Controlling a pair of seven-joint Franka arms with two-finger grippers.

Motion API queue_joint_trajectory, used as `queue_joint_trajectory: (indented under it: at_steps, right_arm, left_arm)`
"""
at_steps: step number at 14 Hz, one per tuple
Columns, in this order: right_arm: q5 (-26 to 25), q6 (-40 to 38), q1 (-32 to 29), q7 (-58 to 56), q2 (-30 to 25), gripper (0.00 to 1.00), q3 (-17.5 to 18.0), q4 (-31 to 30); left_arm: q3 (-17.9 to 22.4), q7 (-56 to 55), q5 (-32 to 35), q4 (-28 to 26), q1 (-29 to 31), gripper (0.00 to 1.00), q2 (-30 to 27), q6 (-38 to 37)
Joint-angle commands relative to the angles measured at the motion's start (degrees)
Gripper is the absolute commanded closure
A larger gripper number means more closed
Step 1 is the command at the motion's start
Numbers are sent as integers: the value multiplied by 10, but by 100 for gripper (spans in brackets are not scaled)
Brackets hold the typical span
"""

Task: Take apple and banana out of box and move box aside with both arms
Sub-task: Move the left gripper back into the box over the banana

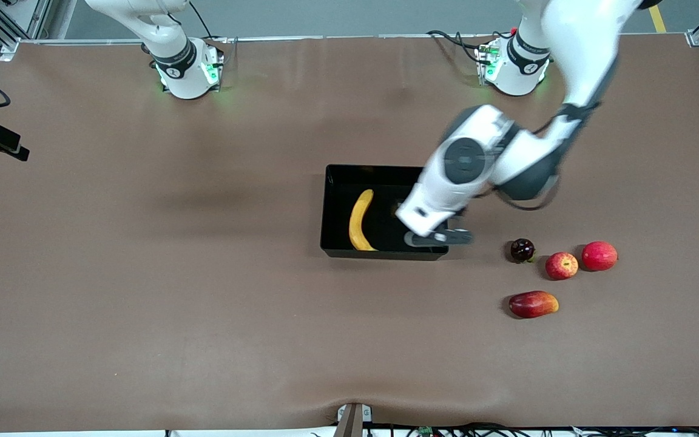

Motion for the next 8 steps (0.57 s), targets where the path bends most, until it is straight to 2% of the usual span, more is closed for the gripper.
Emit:
queue_joint_trajectory:
  at_steps: [1, 4, 5, 8]
  right_arm:
    - [5, -2, 0, -2, 19, 0, -2, 25]
    - [4, -28, 0, -2, 38, 0, -2, 51]
    - [4, -29, 0, -2, 38, 0, -2, 52]
    - [4, -30, 1, -1, 37, 0, 1, 52]
  left_arm:
    - [3, -14, 11, 37, -35, 0, 60, 43]
    - [4, -34, 21, 37, -64, 0, 92, 94]
    - [15, -36, 21, 36, -78, 0, 101, 114]
    - [85, -68, 18, 37, -157, 0, 115, 144]
